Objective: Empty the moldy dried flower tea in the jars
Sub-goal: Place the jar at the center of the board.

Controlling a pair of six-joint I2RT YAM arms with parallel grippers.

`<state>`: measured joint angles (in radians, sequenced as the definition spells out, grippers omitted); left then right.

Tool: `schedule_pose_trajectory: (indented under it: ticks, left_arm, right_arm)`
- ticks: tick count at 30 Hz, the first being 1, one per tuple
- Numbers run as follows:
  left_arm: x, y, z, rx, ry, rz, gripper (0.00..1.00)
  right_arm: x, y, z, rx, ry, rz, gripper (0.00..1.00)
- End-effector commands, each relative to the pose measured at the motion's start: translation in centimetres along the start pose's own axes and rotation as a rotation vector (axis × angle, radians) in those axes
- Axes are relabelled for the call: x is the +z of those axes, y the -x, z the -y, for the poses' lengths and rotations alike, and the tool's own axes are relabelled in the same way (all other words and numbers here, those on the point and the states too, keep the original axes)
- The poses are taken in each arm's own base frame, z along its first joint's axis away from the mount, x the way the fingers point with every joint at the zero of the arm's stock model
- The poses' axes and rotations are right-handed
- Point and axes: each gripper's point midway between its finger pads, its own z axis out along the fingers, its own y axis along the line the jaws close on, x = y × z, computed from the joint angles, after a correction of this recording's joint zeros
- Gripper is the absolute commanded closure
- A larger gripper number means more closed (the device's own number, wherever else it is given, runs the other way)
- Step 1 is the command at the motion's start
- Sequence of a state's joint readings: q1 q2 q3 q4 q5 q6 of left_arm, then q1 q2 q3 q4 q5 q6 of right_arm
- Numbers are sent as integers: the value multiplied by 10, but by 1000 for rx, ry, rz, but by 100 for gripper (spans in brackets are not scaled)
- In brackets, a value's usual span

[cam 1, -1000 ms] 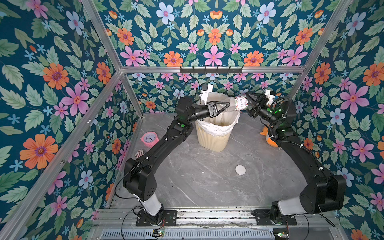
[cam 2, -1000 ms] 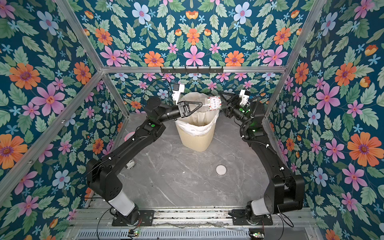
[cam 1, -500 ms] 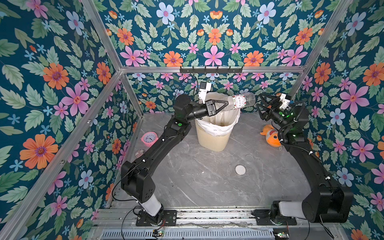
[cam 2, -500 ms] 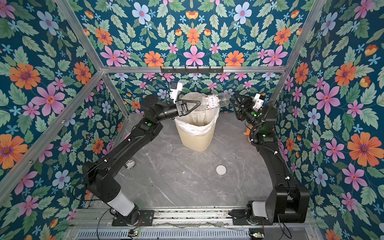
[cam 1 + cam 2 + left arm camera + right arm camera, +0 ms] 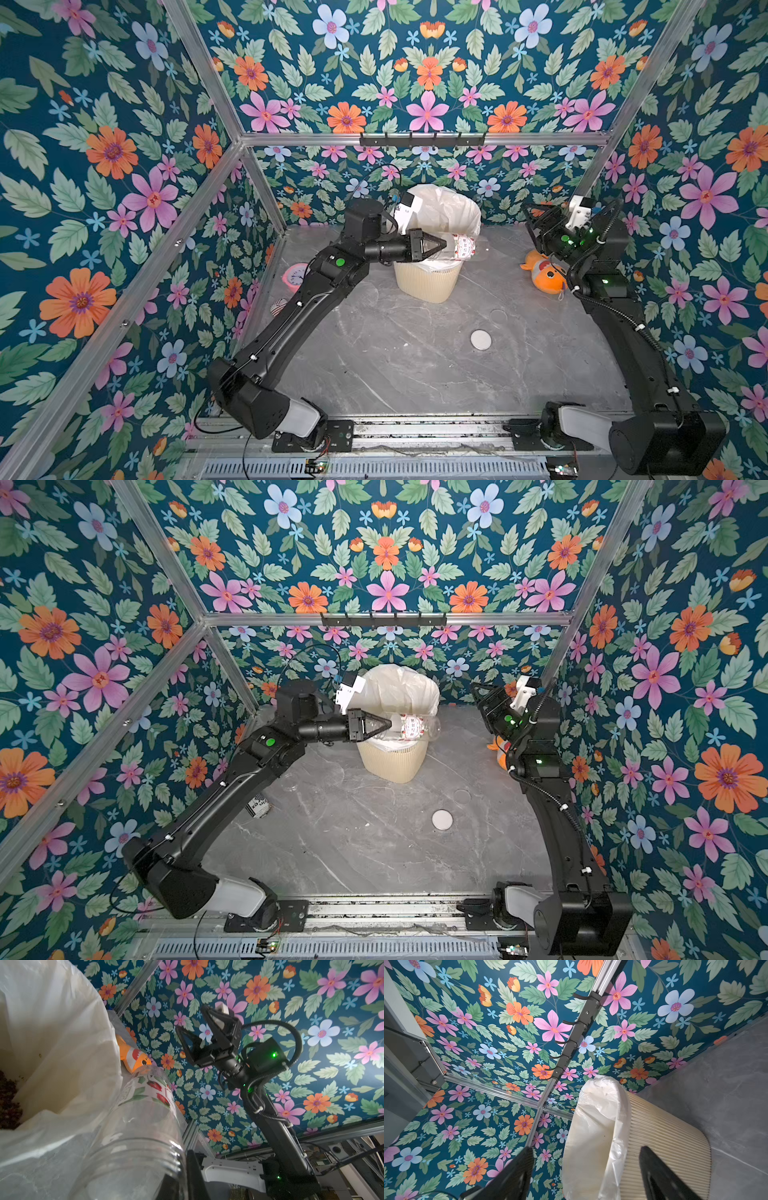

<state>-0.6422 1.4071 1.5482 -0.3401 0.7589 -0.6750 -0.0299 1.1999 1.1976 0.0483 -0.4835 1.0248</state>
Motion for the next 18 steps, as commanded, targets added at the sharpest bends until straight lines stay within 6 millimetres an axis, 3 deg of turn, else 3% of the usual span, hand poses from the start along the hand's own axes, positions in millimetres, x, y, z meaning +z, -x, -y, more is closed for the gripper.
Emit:
schedule_pose_trajectory:
  ticks: [1,7,14,18]
  left_arm:
    - [-9,-25,-14,5,98,-43,100]
    - [-22,-77,-59,-72,272,-147,100]
    - [-51,-122,-130,-111,620,-273,100]
    - [-56,-141,-159,-124,738,-371,100]
  right_arm:
    - [-2,1,3,-30,-20,9,19]
    - [-3,1,9,-21,-23,12,19]
    - [-4,0,16,-19,-40,12,19]
    - [-2,-1,20,-14,-43,6,19]
